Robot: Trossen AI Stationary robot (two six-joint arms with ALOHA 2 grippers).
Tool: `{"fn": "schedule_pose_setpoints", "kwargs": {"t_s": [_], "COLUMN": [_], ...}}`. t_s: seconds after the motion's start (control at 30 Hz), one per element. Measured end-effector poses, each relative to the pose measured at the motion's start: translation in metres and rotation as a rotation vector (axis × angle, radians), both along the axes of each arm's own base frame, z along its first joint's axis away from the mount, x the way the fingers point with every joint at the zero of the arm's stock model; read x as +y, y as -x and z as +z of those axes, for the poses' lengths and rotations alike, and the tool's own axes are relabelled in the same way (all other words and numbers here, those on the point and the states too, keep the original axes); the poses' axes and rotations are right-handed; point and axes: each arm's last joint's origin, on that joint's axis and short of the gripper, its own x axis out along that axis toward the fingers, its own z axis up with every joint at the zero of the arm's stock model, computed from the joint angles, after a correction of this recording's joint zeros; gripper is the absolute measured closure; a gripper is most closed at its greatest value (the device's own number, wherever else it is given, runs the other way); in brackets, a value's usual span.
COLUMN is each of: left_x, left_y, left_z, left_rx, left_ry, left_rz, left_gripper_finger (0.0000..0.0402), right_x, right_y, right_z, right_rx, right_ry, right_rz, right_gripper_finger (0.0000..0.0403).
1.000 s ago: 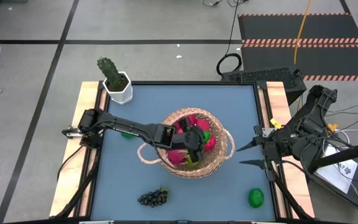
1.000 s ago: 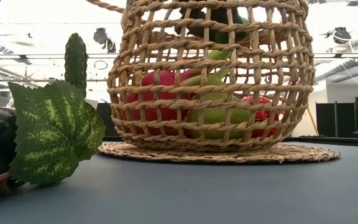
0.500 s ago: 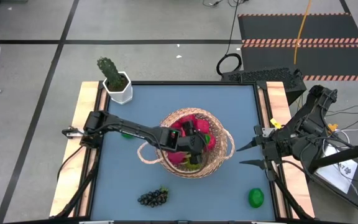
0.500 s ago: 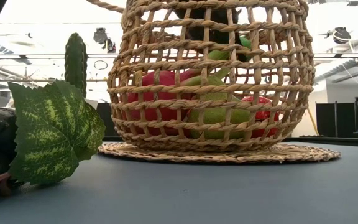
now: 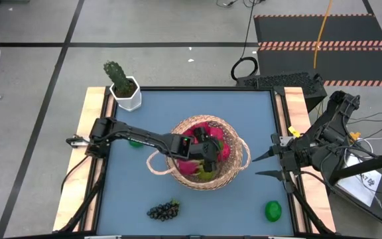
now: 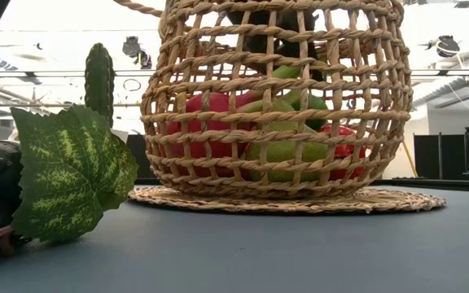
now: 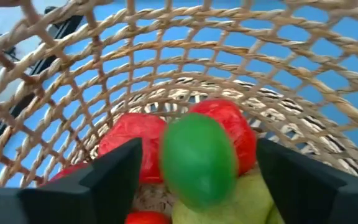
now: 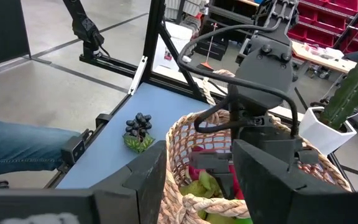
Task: Build produce basket
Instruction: Put the bottom dark green lime into the brown basket
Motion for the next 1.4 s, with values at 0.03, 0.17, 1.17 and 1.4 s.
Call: {"fn": "schedule_pose_setpoints", "kwargs": {"t_s": [0.03, 0.17, 1.17, 1.4], "left_x": [0.0, -0.005, -0.104, -0.11], "left_y": [0.0, 0.001, 0.111, 0.156], "left_z": [0.0, 0.001, 0.141, 0.147], "left_rx": [0.0, 0.004, -0.028, -0.074], "left_ry": [0.0, -0.003, -0.205, -0.27], "left_rz": [0.001, -0.025, 0.112, 0.224], "left_gripper_finger": [0.0073, 0.0025, 0.0193, 0.0212], "right_x": [0.0, 0.0, 0.015, 0.024], "right_y": [0.0, 0.0, -0.012, -0.008], "right_z": [0.0, 0.0, 0.001, 0.009], "right_rx": [0.0, 0.0, -0.04, -0.061], "right_ry": [0.0, 0.0, -0.052, -0.067], "right_rz": [0.0, 0.0, -0.002, 0.032], "right_gripper_finger": [0.0223, 0.0223, 0.0223, 0.0223]}}
